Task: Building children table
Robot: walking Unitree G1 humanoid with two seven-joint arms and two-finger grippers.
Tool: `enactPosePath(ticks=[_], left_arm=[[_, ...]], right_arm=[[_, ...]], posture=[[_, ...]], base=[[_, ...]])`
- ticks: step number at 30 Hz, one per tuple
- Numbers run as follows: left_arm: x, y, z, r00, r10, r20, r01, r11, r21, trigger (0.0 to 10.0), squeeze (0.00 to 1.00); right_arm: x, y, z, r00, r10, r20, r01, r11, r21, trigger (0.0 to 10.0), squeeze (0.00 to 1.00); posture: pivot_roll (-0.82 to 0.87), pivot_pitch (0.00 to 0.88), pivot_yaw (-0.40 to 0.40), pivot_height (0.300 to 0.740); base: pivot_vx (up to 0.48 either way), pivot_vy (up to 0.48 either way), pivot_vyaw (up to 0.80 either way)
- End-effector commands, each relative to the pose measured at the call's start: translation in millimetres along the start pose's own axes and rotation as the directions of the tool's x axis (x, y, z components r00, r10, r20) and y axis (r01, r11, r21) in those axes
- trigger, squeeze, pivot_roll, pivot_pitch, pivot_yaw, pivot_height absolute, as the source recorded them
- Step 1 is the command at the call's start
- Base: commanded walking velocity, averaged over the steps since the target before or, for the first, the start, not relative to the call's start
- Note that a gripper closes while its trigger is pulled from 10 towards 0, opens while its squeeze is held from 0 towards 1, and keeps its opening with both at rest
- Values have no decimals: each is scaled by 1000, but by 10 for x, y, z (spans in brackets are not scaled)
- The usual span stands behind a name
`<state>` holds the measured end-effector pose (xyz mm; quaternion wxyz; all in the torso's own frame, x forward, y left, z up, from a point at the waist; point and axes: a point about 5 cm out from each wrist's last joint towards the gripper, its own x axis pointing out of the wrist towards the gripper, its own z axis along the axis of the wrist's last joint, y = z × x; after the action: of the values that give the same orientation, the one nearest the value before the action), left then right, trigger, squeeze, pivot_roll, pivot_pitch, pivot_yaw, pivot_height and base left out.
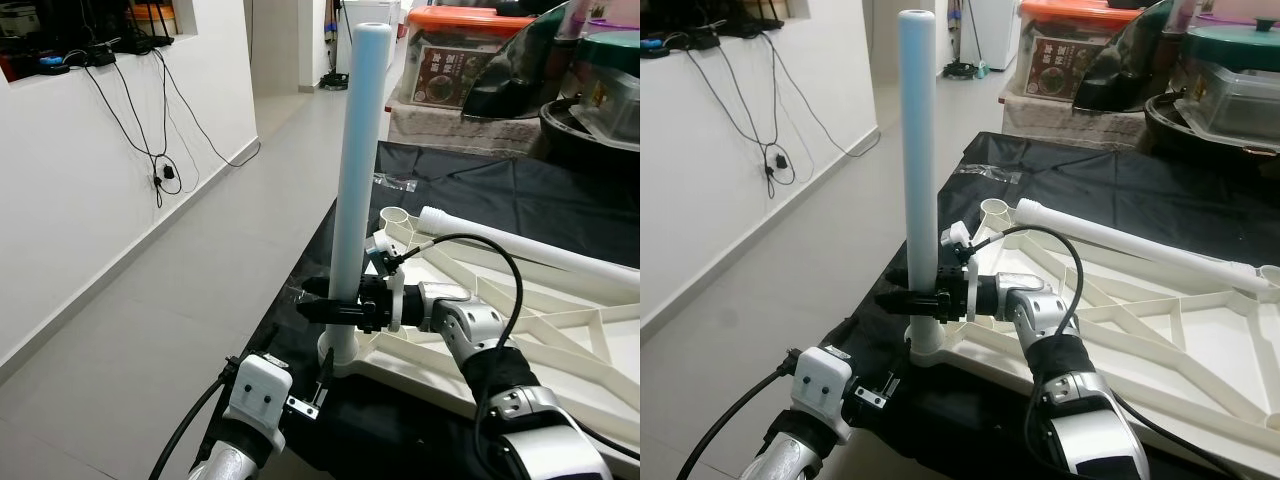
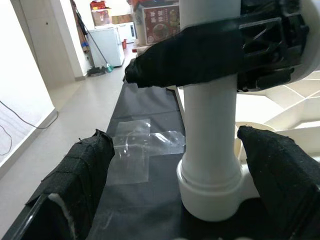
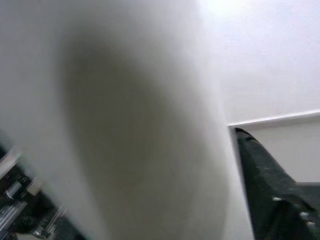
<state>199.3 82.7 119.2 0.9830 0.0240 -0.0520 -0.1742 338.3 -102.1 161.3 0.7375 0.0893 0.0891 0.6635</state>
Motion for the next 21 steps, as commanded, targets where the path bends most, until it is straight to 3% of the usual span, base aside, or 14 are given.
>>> enactPosePath(ticks=[1,8,9,10,11,12,13,15,16,17,18,19,21], left_arm=[[-12,-7,-58,1000,2,-30,-2,1000,-3,10000,0],[-20,-11,-63,999,3,-33,-3,1000,-3,10000,0],[-23,-11,-66,999,3,-34,-3,1000,-4,10000,0],[-23,-11,-66,999,3,-34,-3,1000,-4,10000,0],[-30,-11,-69,999,2,-36,-3,1000,-4,10000,0],[-30,-11,-69,999,2,-36,-3,1000,-4,10000,0],[-33,-10,-72,999,2,-37,-2,1000,-5,10000,0],[-33,-10,-72,999,2,-37,-2,1000,-5,10000,0],[-35,-9,-75,999,1,-39,-1,1000,-5,10000,0],[-35,-9,-75,999,1,-39,-1,1000,-5,10000,0],[-35,-10,-77,999,0,-40,0,1000,-5,10000,0],[-34,-11,-77,999,-1,-40,1,1000,-4,10000,0],[-34,-11,-77,999,-1,-40,1,1000,-4,10000,0]], right_arm=[[99,24,5,999,46,-8,-46,999,5,0,0],[142,-1,4,998,-47,47,47,999,-5,0,0],[172,-36,-19,981,-177,86,179,984,-22,0,0],[172,-36,-19,981,-177,86,179,984,-22,0,0],[170,-107,-38,912,-386,135,393,919,-25,0,0],[170,-107,-38,912,-386,135,393,919,-25,0,0],[64,-204,-49,734,-651,193,665,747,-10,0,0],[64,-204,-49,734,-651,193,665,747,-10,0,0],[-105,-255,-73,512,-829,225,851,526,3,0,0],[-105,-255,-73,512,-829,225,851,526,3,0,0],[-275,-254,-93,307,-918,250,946,323,24,0,0],[-394,-235,-123,178,-950,255,979,196,47,0,0],[-394,-235,-123,178,-950,255,979,196,47,0,0]], posture=[[99,0,-33,740],[94,0,-33,740],[94,0,-33,740],[94,0,-33,740],[85,0,-25,740],[85,0,-25,740],[85,0,-25,740],[85,0,-25,740],[77,0,-20,740],[77,0,-20,740],[77,0,-20,740],[77,0,-20,740],[77,0,-20,740]], base=[[0,0,0],[0,0,0],[0,0,0],[0,0,0],[0,0,0],[0,0,0],[0,0,0],[0,0,0],[0,0,0],[0,0,0],[0,0,0],[0,0,0],[0,0,0]])
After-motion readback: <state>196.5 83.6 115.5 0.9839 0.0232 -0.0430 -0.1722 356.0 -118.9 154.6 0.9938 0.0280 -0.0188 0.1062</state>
